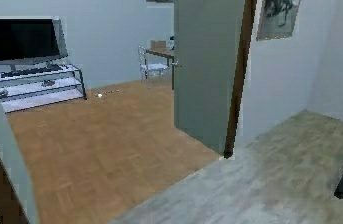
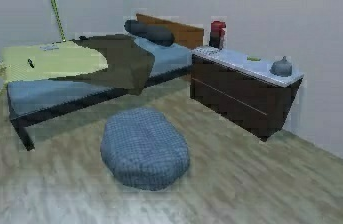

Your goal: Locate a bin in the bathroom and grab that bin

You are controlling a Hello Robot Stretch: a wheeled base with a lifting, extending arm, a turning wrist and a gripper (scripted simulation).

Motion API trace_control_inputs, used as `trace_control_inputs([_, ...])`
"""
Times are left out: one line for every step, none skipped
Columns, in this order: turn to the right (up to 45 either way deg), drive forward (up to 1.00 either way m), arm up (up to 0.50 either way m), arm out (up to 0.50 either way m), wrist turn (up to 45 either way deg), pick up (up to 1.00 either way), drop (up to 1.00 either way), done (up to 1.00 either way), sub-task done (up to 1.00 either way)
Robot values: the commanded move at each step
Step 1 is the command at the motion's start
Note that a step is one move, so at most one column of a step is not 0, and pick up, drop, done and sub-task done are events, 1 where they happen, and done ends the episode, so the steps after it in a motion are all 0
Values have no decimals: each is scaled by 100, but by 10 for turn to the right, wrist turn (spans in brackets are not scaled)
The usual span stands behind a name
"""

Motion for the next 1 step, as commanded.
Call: trace_control_inputs([-360, 0, 0, 0, 0, 0, 0, 0, 0])
